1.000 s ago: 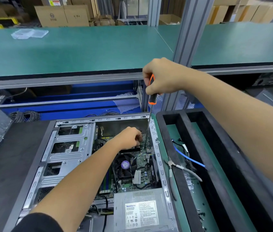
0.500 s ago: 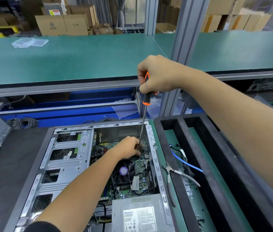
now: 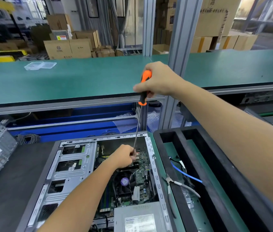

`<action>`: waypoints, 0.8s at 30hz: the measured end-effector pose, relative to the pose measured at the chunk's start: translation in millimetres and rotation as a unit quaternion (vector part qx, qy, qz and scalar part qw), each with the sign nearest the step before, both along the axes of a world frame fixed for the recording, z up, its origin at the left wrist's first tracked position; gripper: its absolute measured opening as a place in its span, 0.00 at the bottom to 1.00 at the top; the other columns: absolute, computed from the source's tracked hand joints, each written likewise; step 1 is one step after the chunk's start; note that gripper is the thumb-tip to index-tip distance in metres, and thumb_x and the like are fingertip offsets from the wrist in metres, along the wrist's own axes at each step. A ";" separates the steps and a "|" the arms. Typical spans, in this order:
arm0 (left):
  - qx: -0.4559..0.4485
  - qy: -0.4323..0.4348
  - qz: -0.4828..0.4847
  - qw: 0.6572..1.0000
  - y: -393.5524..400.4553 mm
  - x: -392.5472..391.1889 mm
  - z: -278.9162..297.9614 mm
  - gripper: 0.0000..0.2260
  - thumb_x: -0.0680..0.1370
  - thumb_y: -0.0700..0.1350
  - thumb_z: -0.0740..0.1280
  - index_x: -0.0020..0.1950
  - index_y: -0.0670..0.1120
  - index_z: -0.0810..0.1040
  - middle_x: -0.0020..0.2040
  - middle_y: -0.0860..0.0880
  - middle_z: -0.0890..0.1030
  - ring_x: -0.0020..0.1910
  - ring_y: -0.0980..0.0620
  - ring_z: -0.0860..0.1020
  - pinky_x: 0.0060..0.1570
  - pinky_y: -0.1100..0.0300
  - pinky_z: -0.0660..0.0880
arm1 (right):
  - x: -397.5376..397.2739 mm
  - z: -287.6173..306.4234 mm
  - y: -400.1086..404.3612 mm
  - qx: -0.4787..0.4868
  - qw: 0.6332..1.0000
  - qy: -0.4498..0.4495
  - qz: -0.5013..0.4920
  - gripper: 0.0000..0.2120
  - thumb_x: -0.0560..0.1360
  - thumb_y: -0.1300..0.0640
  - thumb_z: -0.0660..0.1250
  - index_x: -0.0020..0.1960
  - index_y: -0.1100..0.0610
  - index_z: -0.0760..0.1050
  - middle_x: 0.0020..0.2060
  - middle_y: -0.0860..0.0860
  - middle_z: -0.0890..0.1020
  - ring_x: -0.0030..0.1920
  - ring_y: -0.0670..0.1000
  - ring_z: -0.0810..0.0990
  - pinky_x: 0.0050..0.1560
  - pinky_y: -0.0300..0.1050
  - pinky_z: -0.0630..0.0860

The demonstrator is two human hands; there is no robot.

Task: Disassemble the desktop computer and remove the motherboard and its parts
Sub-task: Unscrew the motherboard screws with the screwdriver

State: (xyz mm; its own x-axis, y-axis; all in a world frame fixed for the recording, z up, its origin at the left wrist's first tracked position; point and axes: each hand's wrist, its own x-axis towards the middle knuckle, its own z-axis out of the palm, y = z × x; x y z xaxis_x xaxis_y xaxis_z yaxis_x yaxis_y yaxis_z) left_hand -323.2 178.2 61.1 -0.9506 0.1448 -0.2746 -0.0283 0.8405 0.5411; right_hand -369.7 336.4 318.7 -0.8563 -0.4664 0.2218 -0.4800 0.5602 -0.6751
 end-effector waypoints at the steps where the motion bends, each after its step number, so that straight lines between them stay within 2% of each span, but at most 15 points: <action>1: 0.011 0.012 0.004 1.000 2.8 -0.4 7.4 0.11 0.78 0.37 0.64 0.37 0.48 0.74 0.41 0.49 0.79 0.34 0.55 0.73 0.35 0.64 0.72 | 2.0 3.3 0.0 -0.029 1.000 -0.003 -0.006 0.16 0.70 0.56 0.76 0.41 0.60 0.69 0.33 0.57 0.76 0.30 0.55 0.84 0.32 0.47 0.81; 3: 0.035 0.034 -0.005 0.999 11.3 -0.4 24.2 0.09 0.78 0.37 0.63 0.38 0.45 0.75 0.39 0.49 0.78 0.35 0.53 0.72 0.38 0.58 0.74 | 6.2 10.3 0.7 -0.066 0.998 -0.002 -0.012 0.14 0.73 0.55 0.73 0.41 0.58 0.68 0.32 0.59 0.75 0.27 0.52 0.82 0.29 0.43 0.79; 5: 0.046 0.064 -0.020 0.997 21.2 1.6 40.7 0.05 0.77 0.39 0.65 0.41 0.41 0.78 0.40 0.46 0.80 0.36 0.52 0.73 0.42 0.54 0.76 | 11.6 17.9 2.4 -0.074 0.997 0.023 -0.026 0.12 0.76 0.54 0.69 0.43 0.58 0.68 0.34 0.60 0.78 0.24 0.49 0.80 0.27 0.38 0.77; 7: 0.059 0.098 -0.028 0.993 32.3 4.4 54.5 0.05 0.73 0.40 0.68 0.41 0.39 0.80 0.41 0.44 0.82 0.36 0.53 0.75 0.42 0.53 0.77 | 17.6 28.1 7.0 -0.075 0.994 0.064 -0.044 0.11 0.77 0.54 0.67 0.44 0.59 0.67 0.34 0.58 0.79 0.23 0.46 0.78 0.25 0.36 0.75; 10: 0.074 0.124 -0.044 0.989 53.3 7.0 69.2 0.04 0.70 0.38 0.68 0.39 0.38 0.81 0.39 0.43 0.82 0.34 0.54 0.76 0.39 0.56 0.77 | 26.3 42.5 20.4 -0.090 0.989 0.101 -0.054 0.13 0.77 0.55 0.67 0.39 0.56 0.66 0.30 0.55 0.76 0.21 0.45 0.78 0.22 0.33 0.72; 13: 0.057 0.103 -0.086 0.989 79.4 8.6 73.3 0.05 0.70 0.36 0.66 0.39 0.34 0.79 0.37 0.40 0.81 0.32 0.52 0.75 0.35 0.54 0.75 | 33.1 41.1 35.4 -0.082 0.988 0.110 -0.067 0.14 0.76 0.57 0.67 0.38 0.55 0.64 0.29 0.54 0.74 0.23 0.46 0.79 0.22 0.35 0.72; 14: 0.050 0.092 -0.102 0.989 88.4 10.1 72.4 0.04 0.70 0.35 0.66 0.39 0.34 0.79 0.34 0.41 0.80 0.31 0.53 0.74 0.34 0.56 0.74 | 34.5 37.6 40.9 -0.071 0.989 0.111 -0.071 0.13 0.76 0.58 0.67 0.38 0.56 0.63 0.29 0.53 0.73 0.23 0.46 0.79 0.22 0.35 0.72; 17: 0.036 0.059 -0.114 0.991 114.7 18.2 65.5 0.04 0.70 0.35 0.67 0.40 0.38 0.81 0.30 0.53 0.76 0.29 0.60 0.72 0.30 0.70 0.69 | 38.5 23.0 63.8 -0.048 0.989 0.112 -0.087 0.14 0.75 0.58 0.67 0.38 0.57 0.63 0.29 0.53 0.70 0.22 0.46 0.75 0.22 0.36 0.71; 19: 0.040 0.038 -0.102 0.993 133.0 23.8 57.4 0.05 0.70 0.35 0.66 0.41 0.37 0.81 0.32 0.50 0.77 0.30 0.57 0.73 0.33 0.67 0.71 | 41.0 14.3 82.6 -0.045 0.990 0.103 -0.086 0.12 0.74 0.59 0.67 0.39 0.58 0.64 0.30 0.56 0.71 0.22 0.48 0.75 0.22 0.38 0.72; 22: 0.033 0.013 -0.109 0.993 164.0 31.0 48.4 0.06 0.70 0.35 0.66 0.43 0.39 0.82 0.38 0.46 0.81 0.36 0.54 0.76 0.42 0.60 0.77 | 44.4 -1.3 109.8 -0.022 0.994 0.085 -0.068 0.12 0.74 0.59 0.66 0.39 0.58 0.64 0.31 0.56 0.72 0.27 0.54 0.78 0.26 0.43 0.75; 24: 0.024 -0.001 -0.128 0.992 186.5 35.3 42.1 0.08 0.71 0.35 0.66 0.45 0.39 0.84 0.40 0.45 0.82 0.36 0.56 0.76 0.39 0.68 0.75 | 47.1 -12.7 127.7 -0.006 0.995 0.080 -0.056 0.12 0.74 0.59 0.67 0.39 0.58 0.63 0.31 0.56 0.71 0.30 0.57 0.75 0.32 0.48 0.75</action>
